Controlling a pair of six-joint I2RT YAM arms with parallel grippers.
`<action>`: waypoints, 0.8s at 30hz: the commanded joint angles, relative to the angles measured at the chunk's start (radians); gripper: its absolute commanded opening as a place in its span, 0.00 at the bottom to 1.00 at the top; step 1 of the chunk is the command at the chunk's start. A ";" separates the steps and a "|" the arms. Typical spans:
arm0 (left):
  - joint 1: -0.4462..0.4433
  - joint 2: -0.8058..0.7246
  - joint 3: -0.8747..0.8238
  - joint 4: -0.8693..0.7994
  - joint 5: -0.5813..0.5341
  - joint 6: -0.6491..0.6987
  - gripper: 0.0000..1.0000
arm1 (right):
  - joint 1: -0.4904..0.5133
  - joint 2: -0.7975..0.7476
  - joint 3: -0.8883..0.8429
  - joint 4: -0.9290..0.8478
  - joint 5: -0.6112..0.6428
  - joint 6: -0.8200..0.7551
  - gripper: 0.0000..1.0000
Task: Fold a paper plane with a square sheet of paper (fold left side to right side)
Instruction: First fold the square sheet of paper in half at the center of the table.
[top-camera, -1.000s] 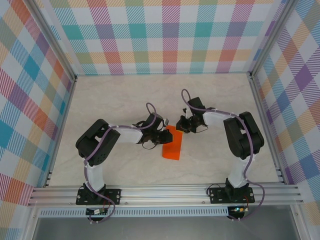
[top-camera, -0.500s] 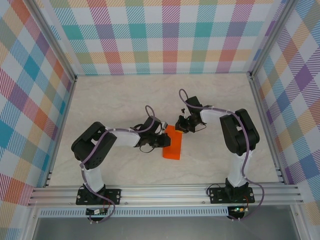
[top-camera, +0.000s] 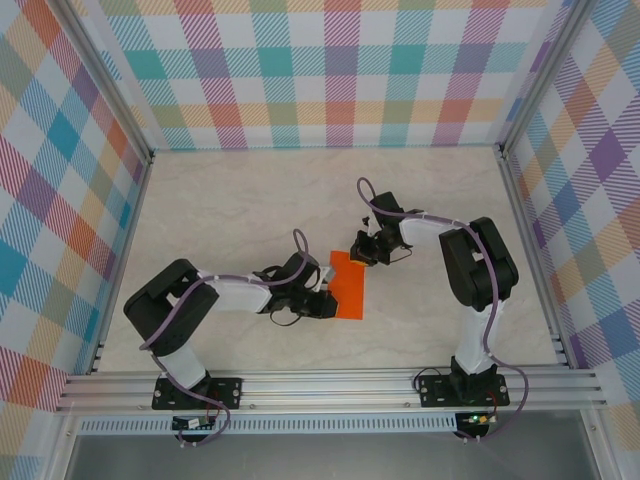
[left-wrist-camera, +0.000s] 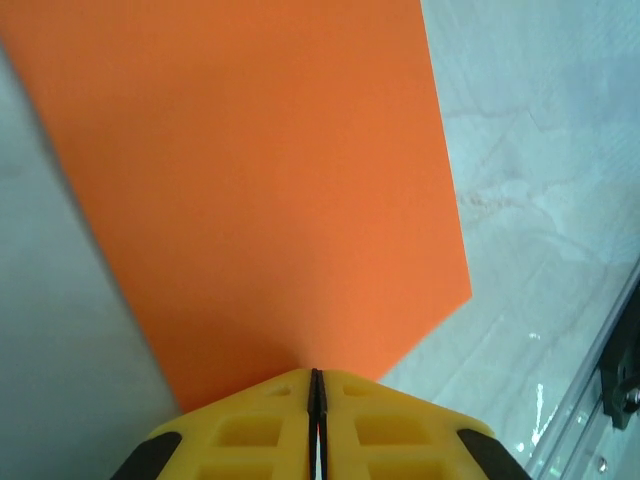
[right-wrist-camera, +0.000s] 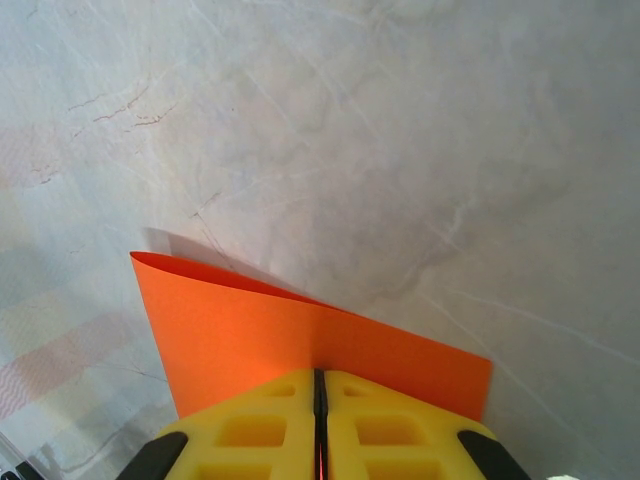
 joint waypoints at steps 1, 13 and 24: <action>-0.032 -0.048 -0.052 -0.065 0.018 0.003 0.11 | 0.007 0.049 -0.003 -0.073 0.059 -0.023 0.09; 0.071 -0.338 0.006 -0.214 -0.102 -0.061 0.36 | 0.008 -0.177 0.057 -0.046 0.081 -0.140 0.43; 0.195 -0.014 0.234 -0.107 0.013 -0.080 0.30 | 0.010 -0.525 -0.157 -0.149 0.201 -0.163 0.96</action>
